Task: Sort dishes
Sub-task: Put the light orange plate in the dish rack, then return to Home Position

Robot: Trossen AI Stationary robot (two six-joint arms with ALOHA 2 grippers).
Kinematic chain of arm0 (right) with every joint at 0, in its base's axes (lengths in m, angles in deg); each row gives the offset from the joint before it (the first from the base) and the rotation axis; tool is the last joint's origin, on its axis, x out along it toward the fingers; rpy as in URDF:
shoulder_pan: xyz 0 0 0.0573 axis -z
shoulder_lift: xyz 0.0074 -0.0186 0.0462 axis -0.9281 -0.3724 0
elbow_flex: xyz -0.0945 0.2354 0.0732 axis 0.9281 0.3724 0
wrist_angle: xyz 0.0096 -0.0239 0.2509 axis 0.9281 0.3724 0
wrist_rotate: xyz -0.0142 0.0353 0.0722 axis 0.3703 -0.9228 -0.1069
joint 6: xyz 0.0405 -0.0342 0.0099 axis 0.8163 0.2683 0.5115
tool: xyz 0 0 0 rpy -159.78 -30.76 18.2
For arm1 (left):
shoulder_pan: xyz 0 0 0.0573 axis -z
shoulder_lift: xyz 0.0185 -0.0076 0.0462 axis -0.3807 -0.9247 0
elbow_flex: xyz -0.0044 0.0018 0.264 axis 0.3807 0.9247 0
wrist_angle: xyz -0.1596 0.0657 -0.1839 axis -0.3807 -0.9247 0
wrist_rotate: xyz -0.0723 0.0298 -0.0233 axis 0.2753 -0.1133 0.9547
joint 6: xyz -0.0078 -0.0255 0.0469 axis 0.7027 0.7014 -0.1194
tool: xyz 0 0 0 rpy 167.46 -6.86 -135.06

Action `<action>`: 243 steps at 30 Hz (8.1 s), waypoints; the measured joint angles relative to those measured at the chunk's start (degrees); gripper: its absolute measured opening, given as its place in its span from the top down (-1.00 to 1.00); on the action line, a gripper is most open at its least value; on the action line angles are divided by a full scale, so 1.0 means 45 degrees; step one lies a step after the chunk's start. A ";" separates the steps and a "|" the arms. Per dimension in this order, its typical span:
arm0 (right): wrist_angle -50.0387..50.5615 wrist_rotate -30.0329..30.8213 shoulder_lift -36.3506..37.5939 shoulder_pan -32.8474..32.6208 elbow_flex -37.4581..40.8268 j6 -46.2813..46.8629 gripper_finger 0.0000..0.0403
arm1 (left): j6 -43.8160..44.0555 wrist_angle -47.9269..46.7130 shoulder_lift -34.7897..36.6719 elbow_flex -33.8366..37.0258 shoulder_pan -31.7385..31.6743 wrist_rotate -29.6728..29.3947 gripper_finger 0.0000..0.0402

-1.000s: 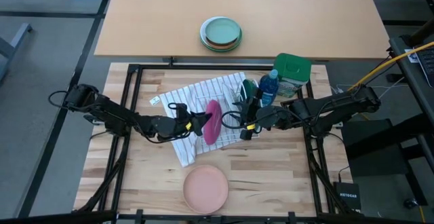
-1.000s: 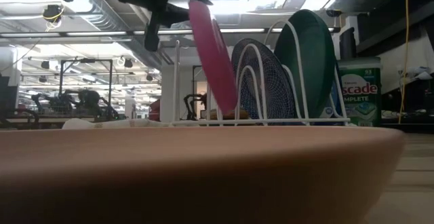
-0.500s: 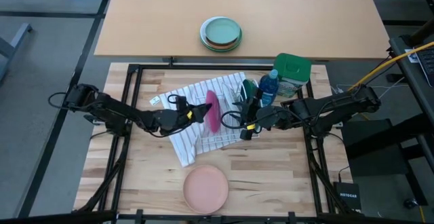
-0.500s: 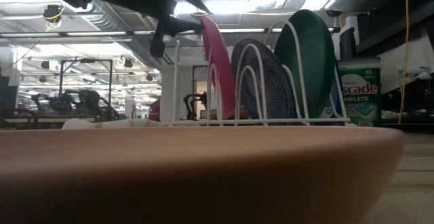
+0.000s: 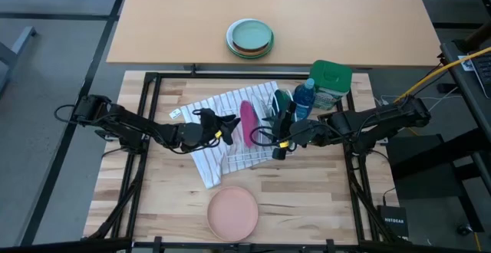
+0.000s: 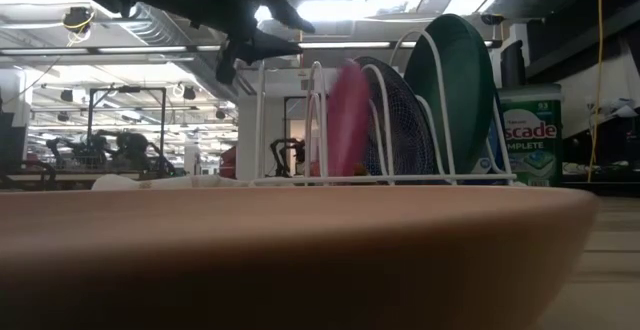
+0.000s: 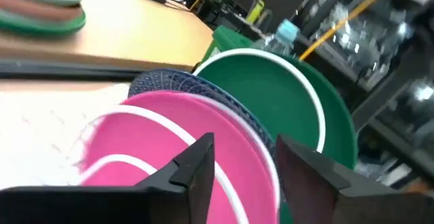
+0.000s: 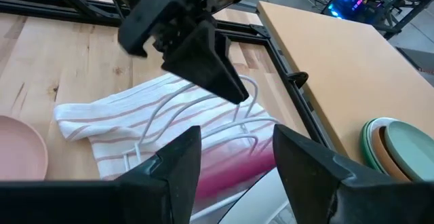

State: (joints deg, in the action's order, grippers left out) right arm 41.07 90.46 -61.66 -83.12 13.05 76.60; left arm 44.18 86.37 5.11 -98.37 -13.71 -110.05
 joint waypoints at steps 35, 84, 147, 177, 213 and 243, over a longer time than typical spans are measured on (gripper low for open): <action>0.1404 -0.6630 0.0000 -0.0017 0.0000 0.1575 0.08 | -0.7246 -0.5723 0.0529 0.0000 0.7245 0.4944 0.17; 0.1168 -0.6449 -0.1175 -0.0010 0.0005 0.5445 0.08 | -1.6231 -0.6904 -0.2837 -0.0352 0.5995 0.8321 0.17; 0.2966 -0.1083 0.4172 0.0000 -0.0013 0.0642 0.08 | -0.0376 0.0198 0.1778 -0.0330 0.3491 -0.1546 1.00; 0.3619 -0.1218 0.3973 0.0000 -0.0010 0.1370 0.08 | 0.0289 -0.0947 -0.0444 -0.0325 0.1093 -0.0985 0.32; 0.3735 -0.1233 0.4189 -0.0015 0.0010 0.2272 0.08 | -0.7149 -0.5490 0.3419 -0.0301 0.2291 -0.0985 0.24; -0.3337 -0.1037 1.2608 0.0000 1.1399 0.3761 0.08 | -0.9546 -0.6757 1.5902 0.7338 0.0547 -0.0416 0.24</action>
State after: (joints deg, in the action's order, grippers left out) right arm 26.05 85.79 -4.93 -83.12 64.35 93.53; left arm 1.22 55.97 76.67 -65.35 -11.25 -111.92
